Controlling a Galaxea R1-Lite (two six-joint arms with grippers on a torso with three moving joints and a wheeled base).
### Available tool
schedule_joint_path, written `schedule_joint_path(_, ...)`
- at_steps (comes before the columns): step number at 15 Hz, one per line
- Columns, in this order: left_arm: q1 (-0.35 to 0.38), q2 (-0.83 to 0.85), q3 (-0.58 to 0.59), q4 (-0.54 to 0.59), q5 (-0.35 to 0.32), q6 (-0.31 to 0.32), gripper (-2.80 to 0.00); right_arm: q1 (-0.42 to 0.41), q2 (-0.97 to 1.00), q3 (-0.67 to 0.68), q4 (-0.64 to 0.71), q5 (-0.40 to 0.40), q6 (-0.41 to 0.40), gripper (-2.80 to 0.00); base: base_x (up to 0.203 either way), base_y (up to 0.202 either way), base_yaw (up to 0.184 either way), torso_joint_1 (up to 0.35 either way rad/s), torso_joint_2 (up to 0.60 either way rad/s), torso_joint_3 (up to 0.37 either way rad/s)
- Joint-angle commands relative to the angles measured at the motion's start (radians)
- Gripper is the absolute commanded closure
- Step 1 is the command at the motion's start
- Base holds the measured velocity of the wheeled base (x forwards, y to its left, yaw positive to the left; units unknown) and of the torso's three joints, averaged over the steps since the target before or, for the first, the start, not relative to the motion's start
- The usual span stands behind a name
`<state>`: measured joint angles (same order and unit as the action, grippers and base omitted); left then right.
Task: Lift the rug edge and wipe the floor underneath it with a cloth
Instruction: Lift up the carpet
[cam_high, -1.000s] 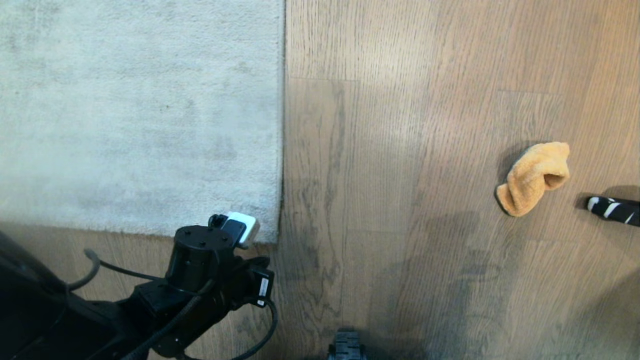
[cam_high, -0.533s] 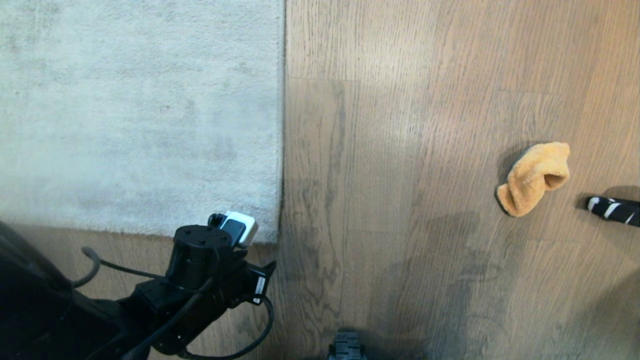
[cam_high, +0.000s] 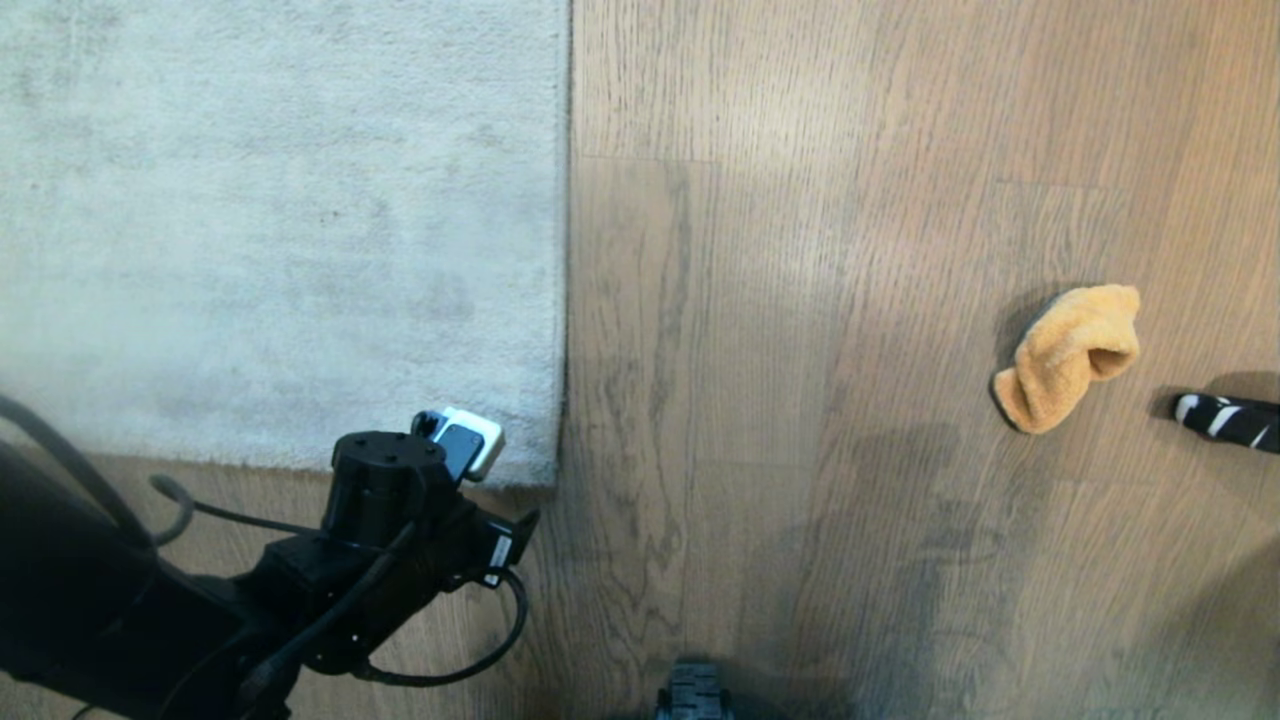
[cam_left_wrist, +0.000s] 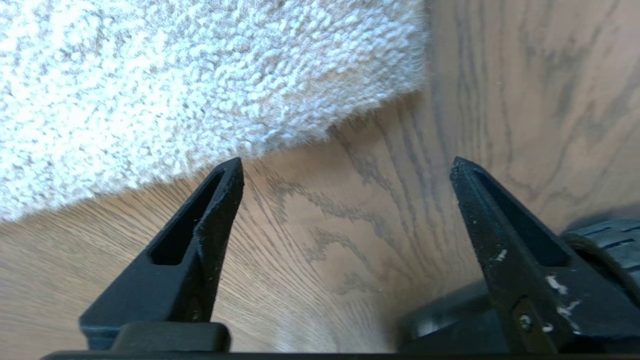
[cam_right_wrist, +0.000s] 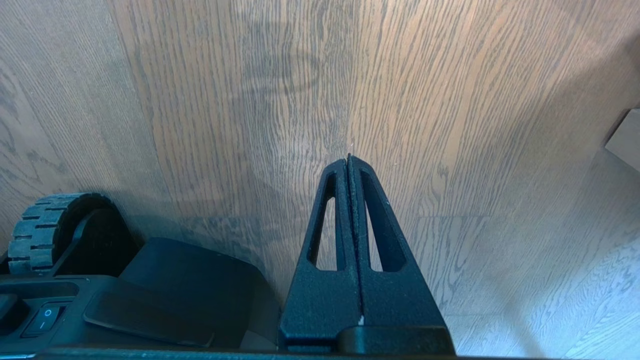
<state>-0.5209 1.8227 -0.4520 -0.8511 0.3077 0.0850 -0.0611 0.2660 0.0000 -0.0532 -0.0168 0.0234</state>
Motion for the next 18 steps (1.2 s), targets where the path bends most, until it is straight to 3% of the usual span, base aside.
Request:
schedule_joint_path(1, 0.007, 0.015, -0.013, -0.005, 0.002, 0.004, -2.8, 0.0, -0.001, 0.0, -0.002, 0.0, 0.0, 0.0, 0.0, 0.0, 0.0, 0.0, 0.0, 0.0)
schedule_joint_path(9, 0.015, 0.072, -0.115, -0.005, 0.005, 0.088, -2.8, 0.0, 0.001, 0.0, 0.0, 0.0, 0.0, 0.0, 0.0, 0.0, 0.0, 0.0, 0.0, 0.0)
schedule_joint_path(18, -0.027, 0.09, -0.192, 0.006, 0.093, 0.189, -2.8, 0.001, -0.001, 0.0, -0.001, 0.0, 0.0, 0.0, 0.0, 0.0, 0.0, 0.0, 0.0, 0.0)
